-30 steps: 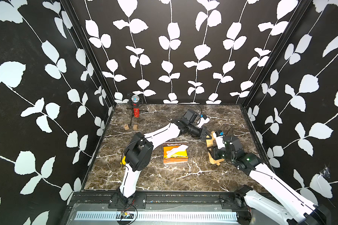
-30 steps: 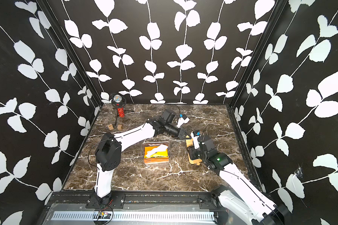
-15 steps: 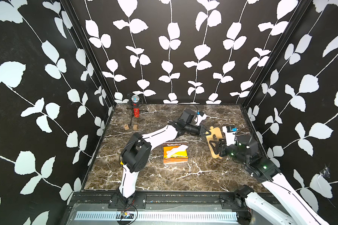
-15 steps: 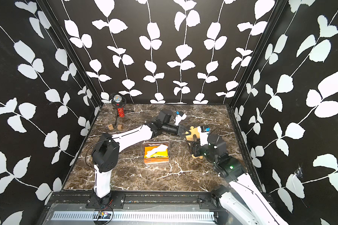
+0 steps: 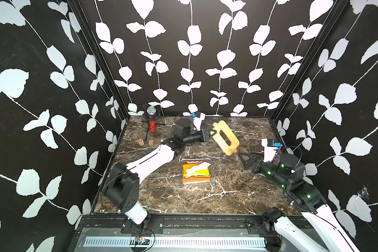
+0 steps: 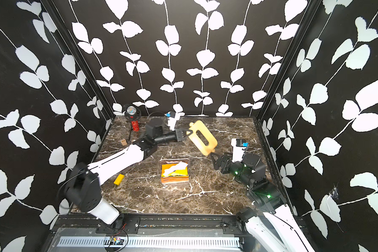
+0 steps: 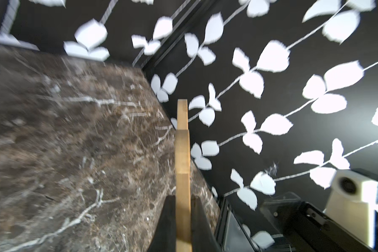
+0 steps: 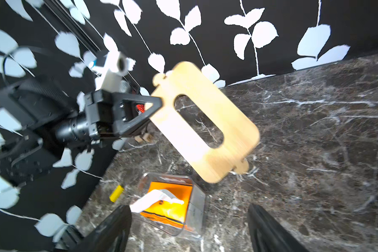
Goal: Put the tissue paper into the tissue box
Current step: Pick up the box lid from the center of the board.
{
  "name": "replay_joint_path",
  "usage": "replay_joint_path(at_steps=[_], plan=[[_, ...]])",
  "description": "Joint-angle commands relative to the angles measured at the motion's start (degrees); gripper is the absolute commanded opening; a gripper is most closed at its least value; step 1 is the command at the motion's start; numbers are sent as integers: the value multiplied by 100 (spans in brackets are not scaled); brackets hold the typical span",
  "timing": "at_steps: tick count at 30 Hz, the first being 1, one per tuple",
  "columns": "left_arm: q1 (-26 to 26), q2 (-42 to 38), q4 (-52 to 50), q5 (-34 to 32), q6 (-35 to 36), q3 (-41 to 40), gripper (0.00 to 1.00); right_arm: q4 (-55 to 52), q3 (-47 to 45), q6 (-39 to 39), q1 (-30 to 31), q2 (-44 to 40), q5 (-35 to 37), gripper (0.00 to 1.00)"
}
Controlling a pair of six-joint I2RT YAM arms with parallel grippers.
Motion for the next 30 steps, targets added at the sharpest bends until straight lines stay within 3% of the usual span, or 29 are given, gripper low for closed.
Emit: replay_joint_path(at_steps=[1,15,25,30], plan=[[149,-701,589,-488,-17,-408,0,761,-152,661,-206,38,-528,86],[355,-2369,1800,-1747,-1006,-2174,0,3940,-1388,3023,-629,734,-1597,80],[369,-2394,2835,-1799,-2666,-2918,0,6566,-1406,4091,-629,2367,-2159,70],[362,-2385,2988,-1788,-3017,-3101,0,7540,-1398,4657,-629,3052,-2212,66]])
